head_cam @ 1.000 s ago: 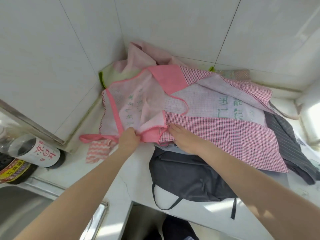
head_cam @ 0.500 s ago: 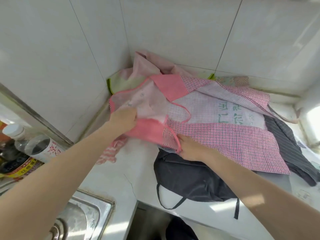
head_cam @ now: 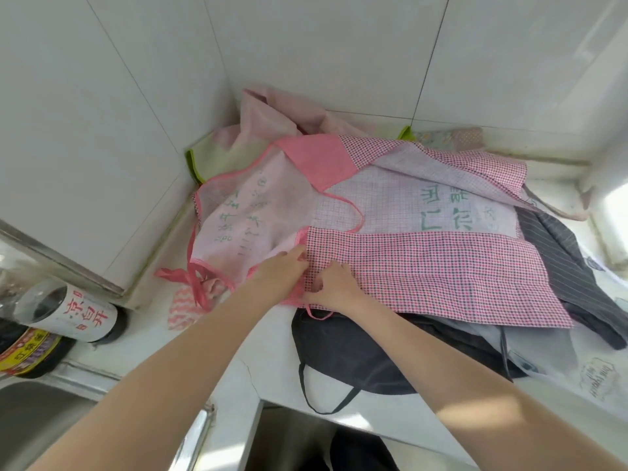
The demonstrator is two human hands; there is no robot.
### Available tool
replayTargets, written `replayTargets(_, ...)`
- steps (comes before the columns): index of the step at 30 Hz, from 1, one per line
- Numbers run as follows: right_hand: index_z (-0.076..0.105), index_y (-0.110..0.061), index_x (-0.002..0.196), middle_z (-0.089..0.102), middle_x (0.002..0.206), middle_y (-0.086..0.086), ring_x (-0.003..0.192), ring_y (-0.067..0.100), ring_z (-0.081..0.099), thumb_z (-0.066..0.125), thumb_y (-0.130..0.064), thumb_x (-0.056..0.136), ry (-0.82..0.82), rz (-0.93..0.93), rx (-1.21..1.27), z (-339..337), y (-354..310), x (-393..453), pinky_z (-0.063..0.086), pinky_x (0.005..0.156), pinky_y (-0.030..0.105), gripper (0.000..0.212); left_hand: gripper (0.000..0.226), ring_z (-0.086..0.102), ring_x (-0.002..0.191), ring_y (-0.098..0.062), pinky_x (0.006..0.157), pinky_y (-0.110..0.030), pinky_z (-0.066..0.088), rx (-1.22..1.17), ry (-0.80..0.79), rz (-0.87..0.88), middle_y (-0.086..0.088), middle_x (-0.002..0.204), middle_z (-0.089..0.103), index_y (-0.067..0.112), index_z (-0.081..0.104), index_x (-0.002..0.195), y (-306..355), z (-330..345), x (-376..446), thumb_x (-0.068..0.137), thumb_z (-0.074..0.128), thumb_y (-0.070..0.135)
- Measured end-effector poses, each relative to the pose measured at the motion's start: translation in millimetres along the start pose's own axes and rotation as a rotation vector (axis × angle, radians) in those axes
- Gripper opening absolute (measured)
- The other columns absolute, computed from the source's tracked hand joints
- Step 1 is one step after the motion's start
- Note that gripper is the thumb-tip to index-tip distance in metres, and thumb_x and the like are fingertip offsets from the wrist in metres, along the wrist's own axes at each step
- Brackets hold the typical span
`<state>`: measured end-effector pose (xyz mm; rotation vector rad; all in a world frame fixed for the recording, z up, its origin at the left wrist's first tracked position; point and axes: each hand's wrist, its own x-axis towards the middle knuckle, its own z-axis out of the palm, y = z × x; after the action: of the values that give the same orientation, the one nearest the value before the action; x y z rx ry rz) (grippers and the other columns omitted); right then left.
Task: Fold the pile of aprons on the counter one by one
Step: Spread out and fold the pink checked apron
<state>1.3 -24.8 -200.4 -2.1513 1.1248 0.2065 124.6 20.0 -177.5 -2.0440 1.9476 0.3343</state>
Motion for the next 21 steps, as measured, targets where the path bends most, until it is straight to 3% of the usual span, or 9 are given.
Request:
replayTargets(2,0.066,-0.004,0.099,0.051,0.117,0.014,0.12,0.032,0.038,0.065,-0.038,0.083,-0.026,0.061,-0.009,10,-2,10,0.033,0.104,0.042,0.038,0.027,0.049,0.097,-0.025,0.072,-0.032,0.034,-0.028,-0.002,-0.013,-0.01,0.127,0.049,0.01,0.046,0.122,1,2,8,0.097,0.037,0.018)
replayTargets(4,0.056,-0.009,0.071,0.053,0.09,0.011,0.106,0.029,0.051,0.061,-0.023,0.085,-0.071,0.089,0.079,10,-5,18,0.042,0.095,0.038,0.02,0.027,0.052,0.098,-0.026,0.07,-0.031,0.031,-0.057,-0.016,-0.039,-0.009,0.12,0.054,0.011,0.048,0.12,0,5,15,0.098,0.034,0.019)
replayTargets(5,0.048,-0.012,0.065,0.051,0.078,0.008,0.092,0.026,0.055,0.059,-0.016,0.085,-0.086,0.102,0.16,3,-8,18,0.046,0.083,0.035,0.024,0.027,0.053,0.1,-0.026,0.069,-0.032,0.033,-0.071,-0.021,-0.054,-0.008,0.12,0.053,0.01,0.05,0.118,-1,4,17,0.098,0.036,0.019)
replayTargets(7,0.049,-0.01,0.07,0.055,0.075,0.008,0.078,0.022,0.054,0.053,-0.008,0.088,-0.134,0.142,0.414,-11,-11,18,0.045,0.068,0.029,0.019,0.025,0.056,0.102,-0.028,0.072,-0.036,0.04,-0.098,-0.043,-0.088,-0.009,0.117,0.055,0.008,0.051,0.115,-3,0,16,0.097,0.038,0.017)
replayTargets(10,0.055,-0.002,0.097,0.062,0.091,0.015,0.085,0.025,0.059,0.045,-0.006,0.094,-0.31,0.201,0.859,-33,-15,17,0.049,0.082,0.031,0.011,0.034,0.057,0.102,-0.033,0.076,-0.035,0.04,-0.165,-0.028,-0.183,-0.017,0.115,0.059,0.004,0.041,0.127,-7,-16,15,0.1,0.031,0.022)
replayTargets(13,0.053,-0.006,0.084,0.057,0.068,0.008,0.056,0.016,0.057,0.047,-0.008,0.097,-0.484,0.146,1.166,-64,-21,17,0.054,0.061,0.027,0.014,0.034,0.056,0.104,-0.037,0.078,-0.038,0.039,-0.224,0.081,-0.354,-0.019,0.116,0.059,0.001,0.04,0.128,-24,-36,20,0.101,0.028,0.018)
replayTargets(16,0.052,-0.006,0.085,0.047,0.058,0.003,0.035,0.004,0.032,0.048,-0.006,0.096,-0.453,0.102,1.035,-118,-23,16,0.032,0.038,0.014,0.011,0.035,0.057,0.106,-0.035,0.082,-0.038,0.042,-0.215,0.114,-0.468,-0.019,0.117,0.058,0.001,0.037,0.132,-44,-41,22,0.098,0.034,0.009)
replayTargets(18,0.056,-0.004,0.086,0.046,0.058,0.002,0.032,0.001,0.026,0.05,-0.007,0.095,-0.339,0.106,0.804,-158,-11,14,0.022,0.032,0.013,0.011,0.039,0.056,0.106,-0.034,0.082,-0.037,0.042,-0.255,0.117,-0.47,-0.019,0.118,0.057,0.0,0.036,0.135,-53,-34,25,0.096,0.035,0.006)
replayTargets(21,0.063,-0.003,0.088,0.044,0.057,0.0,0.032,0.002,0.025,0.053,-0.007,0.093,-0.258,0.13,0.465,-209,16,8,0.019,0.031,0.014,0.012,0.029,0.055,0.105,-0.034,0.087,-0.038,0.043,-0.343,0.105,-0.439,-0.019,0.116,0.056,-0.001,0.048,0.121,-51,-35,33,0.093,0.041,0.005)
